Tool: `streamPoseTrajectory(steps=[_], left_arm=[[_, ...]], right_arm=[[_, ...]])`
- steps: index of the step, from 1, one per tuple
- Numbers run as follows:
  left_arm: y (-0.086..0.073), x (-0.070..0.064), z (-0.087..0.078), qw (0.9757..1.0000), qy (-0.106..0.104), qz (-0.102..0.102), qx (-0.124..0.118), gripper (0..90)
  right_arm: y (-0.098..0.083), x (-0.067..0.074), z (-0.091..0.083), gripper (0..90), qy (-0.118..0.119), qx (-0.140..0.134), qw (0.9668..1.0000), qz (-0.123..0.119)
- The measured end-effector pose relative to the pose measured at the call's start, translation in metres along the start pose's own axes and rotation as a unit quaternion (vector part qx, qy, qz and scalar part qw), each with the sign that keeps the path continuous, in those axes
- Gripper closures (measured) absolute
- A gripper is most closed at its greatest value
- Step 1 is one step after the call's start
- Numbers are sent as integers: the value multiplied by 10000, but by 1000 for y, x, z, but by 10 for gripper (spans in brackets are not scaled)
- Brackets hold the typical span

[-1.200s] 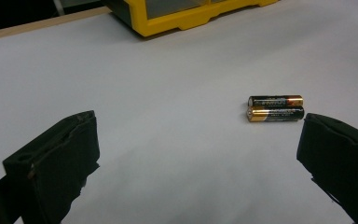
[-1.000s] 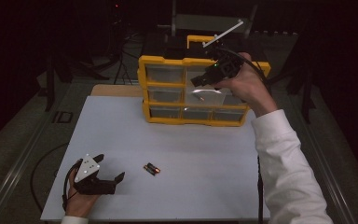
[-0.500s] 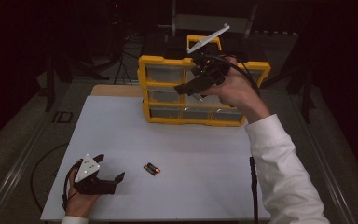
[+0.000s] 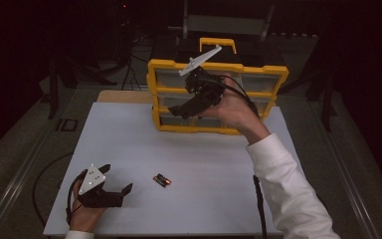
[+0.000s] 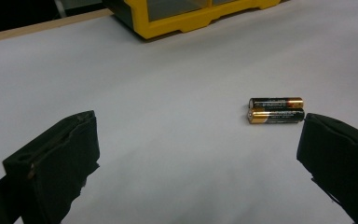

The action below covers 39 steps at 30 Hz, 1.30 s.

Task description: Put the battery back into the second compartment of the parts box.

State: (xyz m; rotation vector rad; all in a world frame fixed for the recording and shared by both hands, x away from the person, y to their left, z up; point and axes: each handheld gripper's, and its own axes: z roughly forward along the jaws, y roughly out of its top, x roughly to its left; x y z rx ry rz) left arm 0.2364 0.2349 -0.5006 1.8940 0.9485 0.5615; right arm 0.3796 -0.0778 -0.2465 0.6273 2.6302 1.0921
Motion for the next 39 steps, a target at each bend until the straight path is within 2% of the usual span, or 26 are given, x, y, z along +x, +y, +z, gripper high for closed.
streamPoseTrajectory(steps=[12,22,29,39], left_arm=[[1,0,-3,10000,25,-4,-70,0],[1,0,-6,9998,90,12,-173,0],[2,-1,-7,9998,113,29,-174,0],[2,-1,-7,9998,114,40,-167,0]], right_arm=[[-19,19,28,137,0,120,9997,-217],[-42,33,59,137,-10,312,9990,-332],[-56,40,77,137,25,413,9986,-317],[-80,45,108,138,30,700,9972,-247]])
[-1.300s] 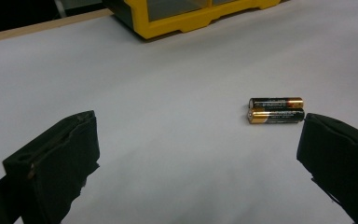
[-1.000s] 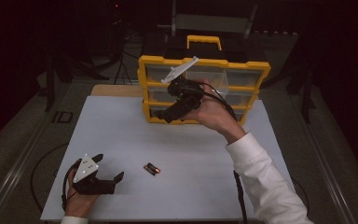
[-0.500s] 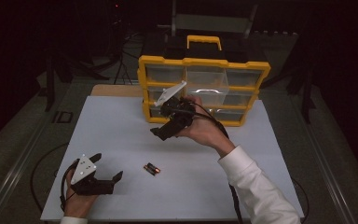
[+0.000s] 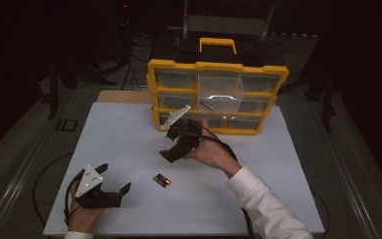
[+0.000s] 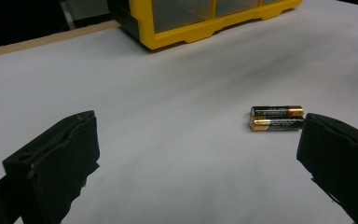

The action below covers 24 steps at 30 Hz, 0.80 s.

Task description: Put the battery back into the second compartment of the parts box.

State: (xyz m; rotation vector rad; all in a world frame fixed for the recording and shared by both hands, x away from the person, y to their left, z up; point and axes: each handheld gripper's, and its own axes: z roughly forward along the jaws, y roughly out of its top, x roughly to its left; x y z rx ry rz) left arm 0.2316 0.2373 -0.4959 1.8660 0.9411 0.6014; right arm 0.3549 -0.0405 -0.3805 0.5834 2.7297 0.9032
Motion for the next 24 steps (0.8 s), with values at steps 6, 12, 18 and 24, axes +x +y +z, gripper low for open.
streamPoseTrajectory(steps=[6,12,18,24], left_arm=[[0,0,0,10000,5,-3,-5,0],[0,0,0,10000,-2,-4,-1,0],[0,0,0,10000,-1,-7,2,0],[0,0,0,10000,-1,-5,10,0]], right_arm=[[-11,2,19,138,54,122,9999,42],[-22,3,34,140,62,210,9997,123],[-31,3,46,141,66,310,9993,181],[-35,6,55,145,89,440,9988,188]])
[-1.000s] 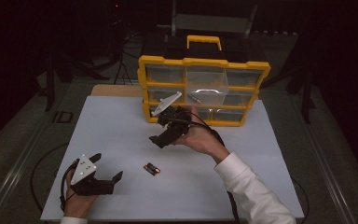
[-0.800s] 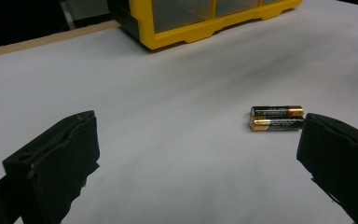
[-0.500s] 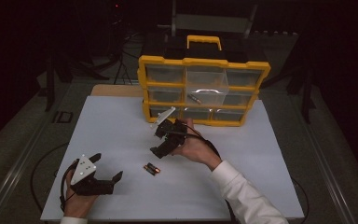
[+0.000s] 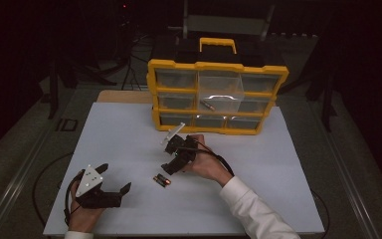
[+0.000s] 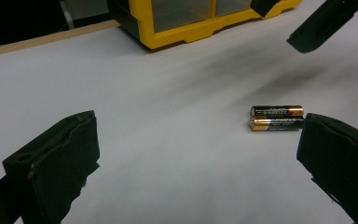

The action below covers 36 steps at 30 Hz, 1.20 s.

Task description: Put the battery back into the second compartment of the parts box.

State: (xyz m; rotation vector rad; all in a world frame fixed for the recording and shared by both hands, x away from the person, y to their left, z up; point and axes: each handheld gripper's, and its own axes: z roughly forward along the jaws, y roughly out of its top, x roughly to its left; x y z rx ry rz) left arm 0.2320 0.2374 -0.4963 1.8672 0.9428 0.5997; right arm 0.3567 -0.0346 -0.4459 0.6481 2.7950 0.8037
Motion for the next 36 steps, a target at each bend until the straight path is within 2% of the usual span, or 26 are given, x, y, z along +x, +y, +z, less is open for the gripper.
streamPoseTrajectory(steps=[14,19,21,27,36], left_arm=[[0,0,0,10000,-1,11,10,0],[0,0,0,10000,-3,14,12,0],[0,0,0,10000,0,9,11,0],[0,0,0,10000,-1,9,9,0],[0,0,0,10000,-1,7,23,0]], right_arm=[[-8,15,25,168,126,191,9997,-85],[-11,17,32,216,175,203,9996,-105],[-10,19,33,312,229,197,9995,-113],[-11,24,36,485,391,238,9987,-225],[-14,26,42,660,623,370,9969,-319]])
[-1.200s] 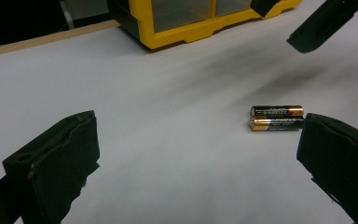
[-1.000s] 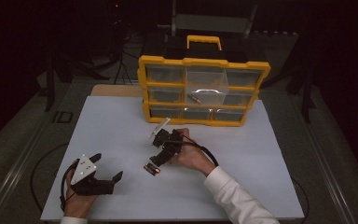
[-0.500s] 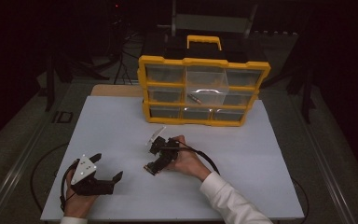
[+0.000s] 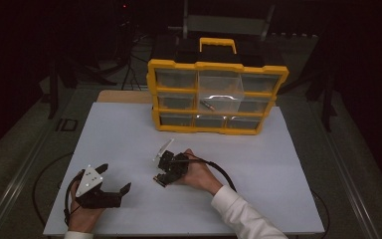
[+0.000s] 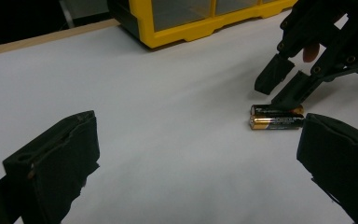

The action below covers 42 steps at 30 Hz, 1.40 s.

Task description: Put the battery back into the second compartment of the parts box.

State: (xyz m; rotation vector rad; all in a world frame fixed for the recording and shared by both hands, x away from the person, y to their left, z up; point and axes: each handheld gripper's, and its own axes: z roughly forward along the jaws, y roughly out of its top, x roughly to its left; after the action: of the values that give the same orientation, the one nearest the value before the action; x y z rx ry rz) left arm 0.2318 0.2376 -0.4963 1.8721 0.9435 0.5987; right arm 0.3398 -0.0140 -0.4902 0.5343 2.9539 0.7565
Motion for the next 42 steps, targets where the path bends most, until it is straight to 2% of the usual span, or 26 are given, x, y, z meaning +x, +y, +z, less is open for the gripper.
streamPoseTrajectory(steps=[2,4,7,8,13,14,17,19,20,27,32,42], left_arm=[[0,0,0,10000,-2,2,2,0],[0,0,0,10000,0,6,1,0],[0,0,0,10000,0,-2,5,0],[0,0,0,10000,1,-2,5,0],[0,0,0,10000,1,-6,6,0],[0,0,0,10000,1,0,9,0],[0,0,0,10000,-8,-6,11,0],[0,0,1,10000,-9,-7,11,0],[0,-1,1,10000,-15,-3,10,0],[0,0,1,10000,-25,3,32,0],[0,-1,2,10000,-43,2,41,0],[0,-1,3,10000,-49,19,65,0]], right_arm=[[-1,0,1,687,49,44,10000,49],[-1,0,4,716,-14,172,9999,2],[-2,0,6,731,-73,292,9995,36],[-3,-1,7,764,-82,337,9993,105],[-2,-1,6,768,-102,435,9990,56],[-1,-2,6,768,-113,394,9992,-32],[0,-3,1,768,-58,340,9994,-14],[2,-5,-5,768,-50,289,9996,-28],[2,-6,-8,768,-42,223,9997,-109],[7,-11,-33,768,38,190,9998,51],[9,-15,-51,768,152,127,9998,61],[24,-23,-106,768,48,-160,9999,20]])
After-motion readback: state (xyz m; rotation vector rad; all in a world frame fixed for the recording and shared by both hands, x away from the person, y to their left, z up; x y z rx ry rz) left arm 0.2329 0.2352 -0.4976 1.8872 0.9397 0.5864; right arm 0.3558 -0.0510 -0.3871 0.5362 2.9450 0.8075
